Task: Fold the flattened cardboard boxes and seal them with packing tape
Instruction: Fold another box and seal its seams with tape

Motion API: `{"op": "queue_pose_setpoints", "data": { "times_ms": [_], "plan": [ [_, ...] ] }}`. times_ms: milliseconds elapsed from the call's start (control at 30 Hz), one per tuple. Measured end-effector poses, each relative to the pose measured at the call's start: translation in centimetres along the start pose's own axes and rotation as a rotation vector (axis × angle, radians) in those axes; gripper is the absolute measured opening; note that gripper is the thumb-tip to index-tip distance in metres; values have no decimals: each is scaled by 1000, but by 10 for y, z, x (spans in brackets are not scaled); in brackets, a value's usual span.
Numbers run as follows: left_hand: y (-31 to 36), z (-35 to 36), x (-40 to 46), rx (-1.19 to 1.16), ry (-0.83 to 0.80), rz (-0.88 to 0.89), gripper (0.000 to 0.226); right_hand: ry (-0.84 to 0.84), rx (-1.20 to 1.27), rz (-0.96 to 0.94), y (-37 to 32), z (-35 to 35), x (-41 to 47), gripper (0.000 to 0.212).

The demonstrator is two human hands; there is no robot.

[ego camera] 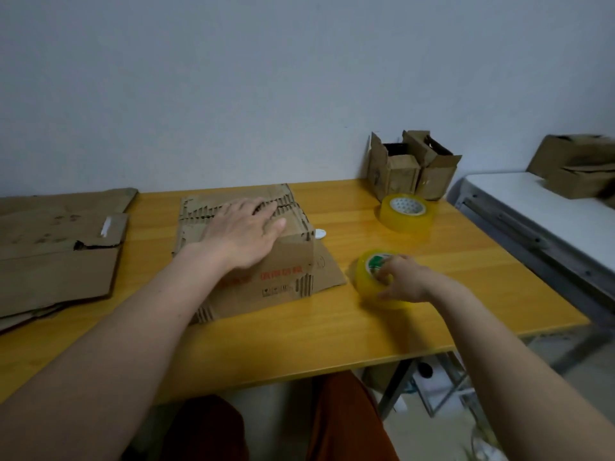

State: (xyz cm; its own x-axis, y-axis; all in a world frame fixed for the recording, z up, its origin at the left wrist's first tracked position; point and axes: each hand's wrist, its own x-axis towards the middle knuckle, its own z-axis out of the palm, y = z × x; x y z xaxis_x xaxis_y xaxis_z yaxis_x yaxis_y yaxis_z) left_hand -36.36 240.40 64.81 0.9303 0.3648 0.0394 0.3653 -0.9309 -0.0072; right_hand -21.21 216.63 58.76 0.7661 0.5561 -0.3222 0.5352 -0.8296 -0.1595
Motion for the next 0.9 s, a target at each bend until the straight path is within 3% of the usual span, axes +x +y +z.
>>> {"op": "queue_pose_setpoints", "data": {
  "times_ms": [133, 267, 367, 500, 567, 633, 767, 867, 900],
  "plan": [
    [2, -2, -1, -30, 7, 20, 58, 100, 43, -22, 4, 16, 4, 15],
    [5, -3, -1, -136, 62, 24, 56, 312, 404, -125, 6, 5, -9, 25],
    [1, -5, 0, -346, 68, -16, 66, 377, 848, -354, -10, -24, -35, 10],
    [-9, -16, 3, -773, 52, 19, 94, 348, 1029, -570, -47, -63, -54, 20],
    [-15, -20, 1, -1008, 47, 88, 89, 343, 1036, -635, -65, -79, -57, 21],
    [-23, -21, 0, -1224, 108, 141, 67, 338, 981, -674, -81, -90, -55, 21],
    [-33, -17, -2, -1555, 266, 95, 35, 333, 776, -692, -112, -104, -45, 19],
    [-35, -12, 3, -1582, 390, -26, 8, 368, 629, -692, -131, -112, -36, 19],
    [-37, -9, 6, -1576, 438, -84, 11, 363, 597, -686, -135, -115, -33, 21]
  ]
}}
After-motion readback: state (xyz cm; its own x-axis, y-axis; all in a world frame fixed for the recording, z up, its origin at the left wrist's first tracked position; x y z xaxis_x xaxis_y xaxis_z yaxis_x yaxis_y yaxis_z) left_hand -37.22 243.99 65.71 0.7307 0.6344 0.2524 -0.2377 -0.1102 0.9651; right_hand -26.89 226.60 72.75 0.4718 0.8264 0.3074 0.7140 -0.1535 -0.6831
